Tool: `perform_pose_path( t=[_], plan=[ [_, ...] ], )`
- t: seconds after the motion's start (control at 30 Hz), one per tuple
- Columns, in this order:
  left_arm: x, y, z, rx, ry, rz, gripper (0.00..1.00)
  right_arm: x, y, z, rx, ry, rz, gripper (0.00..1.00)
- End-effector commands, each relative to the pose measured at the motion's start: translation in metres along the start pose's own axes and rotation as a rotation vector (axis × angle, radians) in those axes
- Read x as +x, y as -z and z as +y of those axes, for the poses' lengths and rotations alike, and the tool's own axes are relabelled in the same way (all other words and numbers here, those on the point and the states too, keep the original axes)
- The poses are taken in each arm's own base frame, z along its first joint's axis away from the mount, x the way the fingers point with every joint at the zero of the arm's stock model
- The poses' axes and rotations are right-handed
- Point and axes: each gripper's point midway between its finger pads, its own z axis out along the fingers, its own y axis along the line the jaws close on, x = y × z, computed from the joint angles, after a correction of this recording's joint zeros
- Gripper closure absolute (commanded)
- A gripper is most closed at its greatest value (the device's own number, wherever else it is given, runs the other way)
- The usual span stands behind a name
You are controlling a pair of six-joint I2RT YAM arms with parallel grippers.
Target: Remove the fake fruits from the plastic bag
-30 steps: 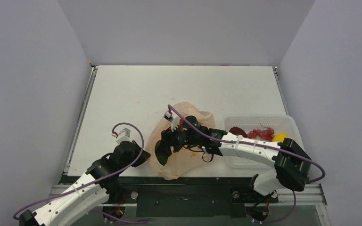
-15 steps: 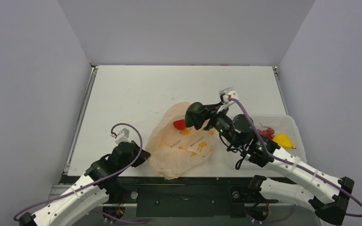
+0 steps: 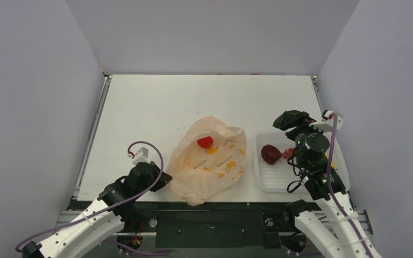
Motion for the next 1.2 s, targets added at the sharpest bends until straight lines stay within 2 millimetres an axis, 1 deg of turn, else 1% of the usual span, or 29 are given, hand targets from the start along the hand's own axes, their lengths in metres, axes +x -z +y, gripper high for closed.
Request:
perform_pose_path(
  t=[0.0,0.13,0.2,0.23,0.27,0.3,0.33,0.37,0.4,0.43,0.57,0.7,0.73,0.77,0.8,0.97,1.17],
  plan=[
    [-0.005,-0.001,-0.011,0.036,0.001,-0.015,1.0,0.004,-0.001,-0.039,0.149,-0.067,0.022,1.0],
    [-0.006,-0.002,-0.014,0.041,-0.006,-0.012,1.0,0.034,-0.005,-0.081,0.343,-0.067,0.15,1.0],
    [-0.005,-0.002,-0.013,0.036,-0.011,-0.008,1.0,0.049,-0.001,-0.104,0.456,-0.072,0.216,1.0],
    [-0.004,-0.002,-0.012,0.031,-0.011,-0.007,1.0,0.057,0.006,-0.117,0.529,-0.082,0.248,1.0],
    [-0.004,-0.002,-0.011,0.031,-0.01,-0.007,1.0,0.062,0.01,-0.131,0.597,-0.088,0.267,1.0],
    [-0.004,-0.002,-0.011,0.032,-0.009,-0.006,1.0,0.068,0.019,-0.144,0.673,-0.095,0.287,1.0],
    [-0.004,-0.002,-0.011,0.033,-0.007,-0.008,1.0,0.071,0.024,-0.156,0.733,-0.1,0.294,1.0],
    [-0.004,-0.002,-0.011,0.035,-0.005,-0.01,1.0,0.073,0.035,-0.171,0.824,-0.101,0.299,1.0],
    [-0.004,-0.002,-0.011,0.038,-0.004,-0.011,1.0,0.078,0.044,-0.178,0.867,-0.089,0.322,1.0],
    [-0.005,-0.002,-0.011,0.04,-0.001,-0.013,1.0,0.079,0.047,-0.182,0.897,-0.092,0.321,1.0],
    [-0.003,-0.004,-0.013,0.046,0.003,-0.007,1.0,0.097,0.058,-0.19,0.95,-0.089,0.384,1.0],
    [-0.003,-0.005,-0.015,0.047,0.001,-0.001,1.0,0.127,0.064,-0.193,0.957,-0.121,0.469,1.0],
    [-0.002,-0.005,-0.014,0.046,0.001,0.002,1.0,0.139,0.065,-0.191,0.942,-0.139,0.492,1.0],
    [-0.002,-0.006,-0.014,0.044,0.001,0.004,1.0,0.143,0.064,-0.188,0.928,-0.145,0.492,1.0],
    [-0.001,-0.006,-0.013,0.045,0.002,0.005,1.0,0.15,0.064,-0.185,0.909,-0.146,0.492,1.0],
    [0.0,-0.006,-0.012,0.05,0.01,0.003,1.0,0.171,0.062,-0.173,0.879,-0.16,0.532,1.0],
    [0.0,-0.005,-0.006,0.031,0.003,0.0,1.0,0.197,0.058,-0.163,0.843,-0.252,0.586,0.99]
  ],
)
